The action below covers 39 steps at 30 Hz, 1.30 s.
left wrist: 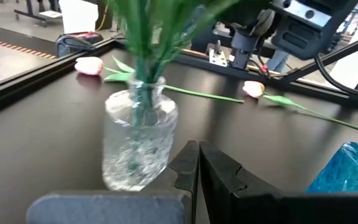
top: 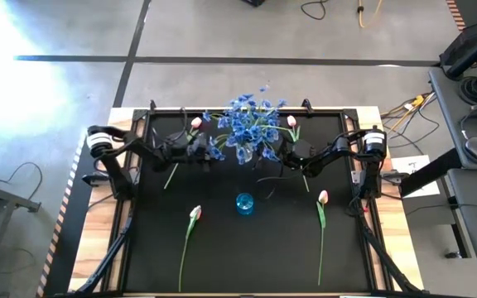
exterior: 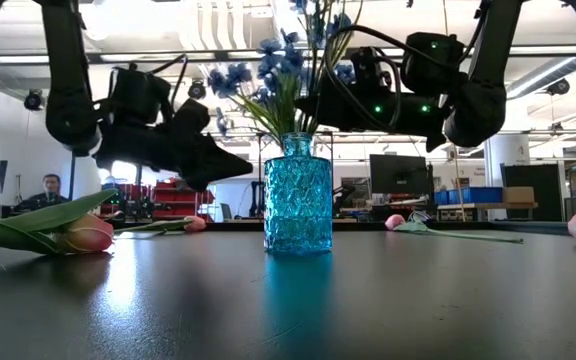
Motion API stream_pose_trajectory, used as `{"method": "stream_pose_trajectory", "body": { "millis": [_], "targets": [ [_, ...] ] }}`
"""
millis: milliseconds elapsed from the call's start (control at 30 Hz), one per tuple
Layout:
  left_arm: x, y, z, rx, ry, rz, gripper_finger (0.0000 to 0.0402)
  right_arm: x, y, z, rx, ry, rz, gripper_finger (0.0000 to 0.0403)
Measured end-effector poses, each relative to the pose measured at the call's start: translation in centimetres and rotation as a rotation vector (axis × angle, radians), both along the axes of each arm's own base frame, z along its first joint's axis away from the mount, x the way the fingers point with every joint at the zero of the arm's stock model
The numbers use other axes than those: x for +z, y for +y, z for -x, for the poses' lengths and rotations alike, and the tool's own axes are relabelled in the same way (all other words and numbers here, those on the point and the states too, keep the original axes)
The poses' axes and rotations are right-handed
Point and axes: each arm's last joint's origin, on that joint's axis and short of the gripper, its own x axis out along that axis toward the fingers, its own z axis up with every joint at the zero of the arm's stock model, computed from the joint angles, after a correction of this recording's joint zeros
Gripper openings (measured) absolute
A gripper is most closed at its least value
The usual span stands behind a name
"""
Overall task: Sort flowers into vase by color
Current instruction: Put the blue flowers into the transparent vase
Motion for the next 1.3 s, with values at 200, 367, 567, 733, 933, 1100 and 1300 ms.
{"method": "stream_pose_trajectory", "body": {
  "millis": [200, 367, 567, 733, 933, 1100, 1300],
  "targets": [
    [0.0, -0.1, -0.4, -0.016, -0.026, -0.001, 0.0, -0.4, -0.1, -0.1, -0.019, 0.031, -0.045, 0.0013],
    [0.0, 0.0, -0.4, 0.008, -0.027, -0.004, 0.0, -0.7, -0.1, -0.1, -0.019, 0.047, -0.068, 0.0013],
    [-0.1, 0.1, -0.3, 0.037, -0.021, -0.009, 0.0, -0.6, -0.1, -0.1, -0.018, 0.042, -0.067, 0.0013],
    [-0.1, 0.1, -0.4, 0.037, -0.022, -0.013, 0.0, 0.3, -0.2, -0.4, -0.015, 0.036, -0.074, 0.0013],
    [0.0, 0.1, -0.3, 0.038, -0.025, -0.017, 0.0, 1.9, -0.6, -2.4, -0.014, 0.149, -0.119, 0.0013],
    [0.0, 0.1, -0.3, 0.046, -0.025, -0.022, 0.0, 3.6, -1.1, -4.2, -0.018, 0.261, -0.162, 0.0013],
    [0.0, 0.1, 0.1, 0.09, -0.013, -0.055, 0.0, 5.3, -1.4, -5.8, -0.022, 0.359, -0.218, 0.0013]
  ]
}}
